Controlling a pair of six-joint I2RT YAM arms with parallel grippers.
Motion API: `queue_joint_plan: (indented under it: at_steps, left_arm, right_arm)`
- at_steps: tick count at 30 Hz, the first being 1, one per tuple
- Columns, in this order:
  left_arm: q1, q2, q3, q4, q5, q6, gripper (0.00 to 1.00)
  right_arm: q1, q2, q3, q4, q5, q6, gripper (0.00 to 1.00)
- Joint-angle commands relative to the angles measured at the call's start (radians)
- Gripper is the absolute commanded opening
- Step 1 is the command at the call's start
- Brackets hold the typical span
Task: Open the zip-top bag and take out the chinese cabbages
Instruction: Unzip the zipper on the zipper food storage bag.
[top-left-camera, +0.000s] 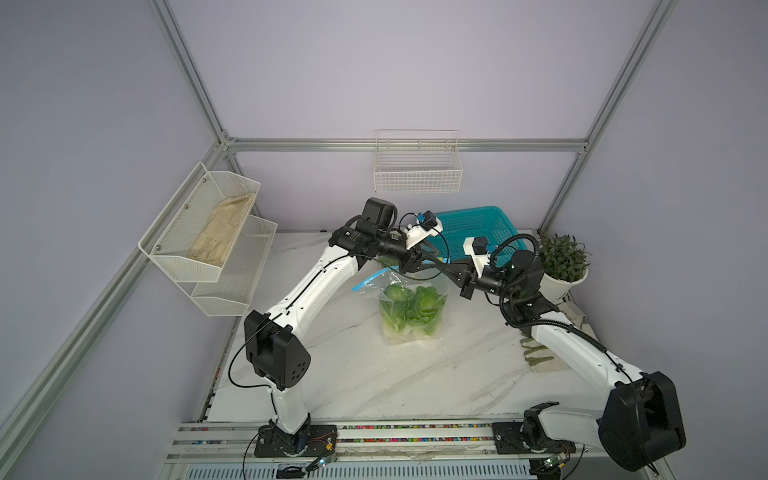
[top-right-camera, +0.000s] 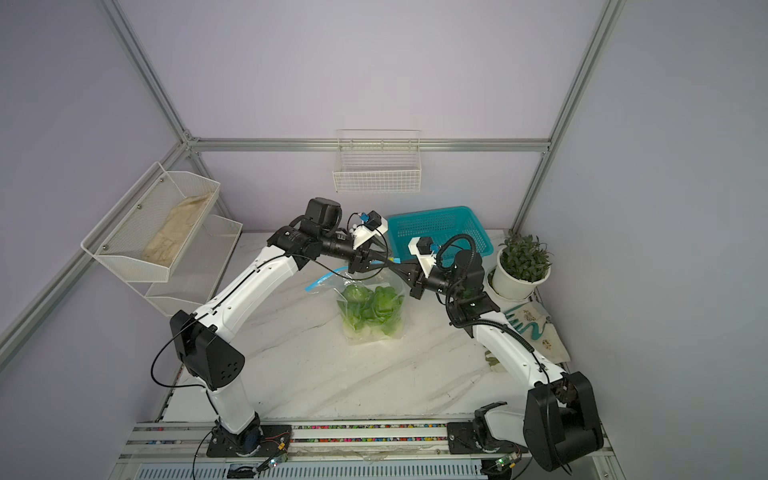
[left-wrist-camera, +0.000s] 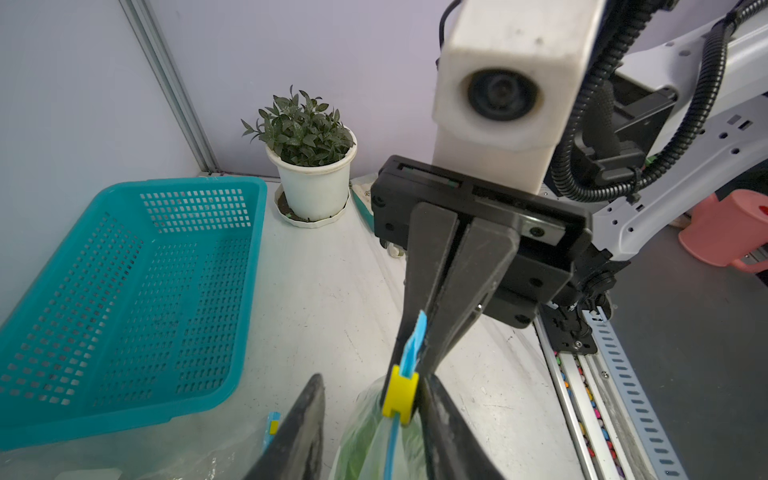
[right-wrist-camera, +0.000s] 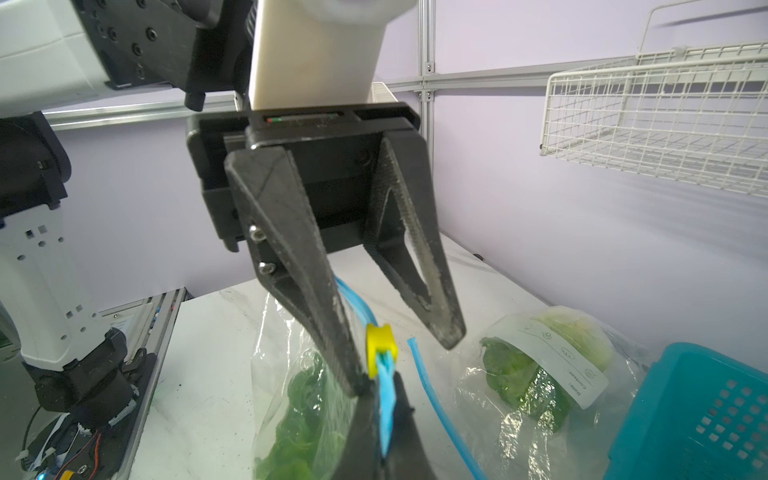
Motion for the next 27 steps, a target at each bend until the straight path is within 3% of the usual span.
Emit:
queue_joint_plan:
  at_steps: [1, 7, 13, 27]
  left_arm:
    - [-0.006, 0.002, 0.070, 0.025, 0.022, -0.013, 0.31]
    - [-0.008, -0.005, 0.064, 0.025, 0.020, -0.019, 0.16]
    - [-0.007, -0.031, 0.032, 0.025, -0.006, -0.008, 0.09]
    - [0.046, -0.117, -0.068, 0.030, -0.040, 0.004, 0.09]
  right_arm:
    - [0.000, -0.011, 0.009, 0.007, -0.013, -0.015, 0.00]
    - [0.000, -0.009, 0.008, -0.001, 0.002, -0.022, 0.00]
    - [0.000, -0.016, 0.004, 0.007, 0.055, -0.014, 0.00]
    - [-0.001, -0.016, -0.021, 0.077, 0.161, 0.035, 0.00]
